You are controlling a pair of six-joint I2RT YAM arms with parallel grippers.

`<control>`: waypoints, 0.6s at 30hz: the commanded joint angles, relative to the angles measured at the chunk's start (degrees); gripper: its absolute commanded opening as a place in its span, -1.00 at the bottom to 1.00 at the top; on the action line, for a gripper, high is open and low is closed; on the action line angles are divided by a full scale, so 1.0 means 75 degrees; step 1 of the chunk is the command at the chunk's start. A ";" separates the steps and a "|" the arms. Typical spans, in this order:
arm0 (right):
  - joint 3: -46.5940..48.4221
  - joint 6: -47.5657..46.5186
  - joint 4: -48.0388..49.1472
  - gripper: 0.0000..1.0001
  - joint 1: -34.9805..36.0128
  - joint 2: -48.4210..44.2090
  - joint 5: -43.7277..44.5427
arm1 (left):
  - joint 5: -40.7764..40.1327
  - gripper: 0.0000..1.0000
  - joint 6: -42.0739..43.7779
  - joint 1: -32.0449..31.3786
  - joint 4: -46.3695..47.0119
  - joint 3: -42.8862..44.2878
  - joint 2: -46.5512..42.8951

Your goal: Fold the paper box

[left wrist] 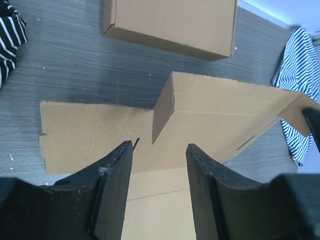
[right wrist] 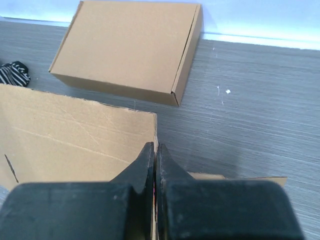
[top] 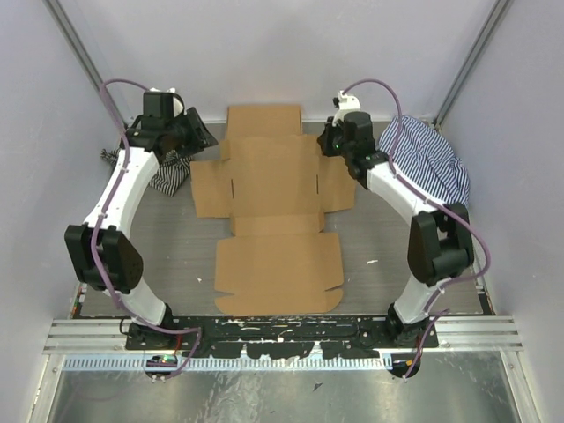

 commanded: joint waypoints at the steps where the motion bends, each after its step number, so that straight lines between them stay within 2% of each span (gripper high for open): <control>1: -0.1252 -0.0629 0.2322 -0.99 0.0069 -0.1270 -0.0124 | 0.0292 0.09 0.0161 0.0049 0.0055 -0.0146 -0.0563; 6: -0.2797 -0.0830 0.3407 -0.99 0.0134 -0.2450 -0.0393 | 0.0560 0.10 0.0139 0.0042 0.0225 -0.0277 -0.1202; 13: -0.4233 -0.0757 0.3531 -0.97 0.0380 -0.3957 -0.0434 | 0.1026 0.10 0.0342 0.0010 -0.0008 -0.0388 -0.1662; 18: -0.4558 -0.0766 0.3101 -0.94 0.0609 -0.4736 -0.0304 | 0.1065 0.09 0.0697 -0.0070 -0.0511 -0.0617 -0.1688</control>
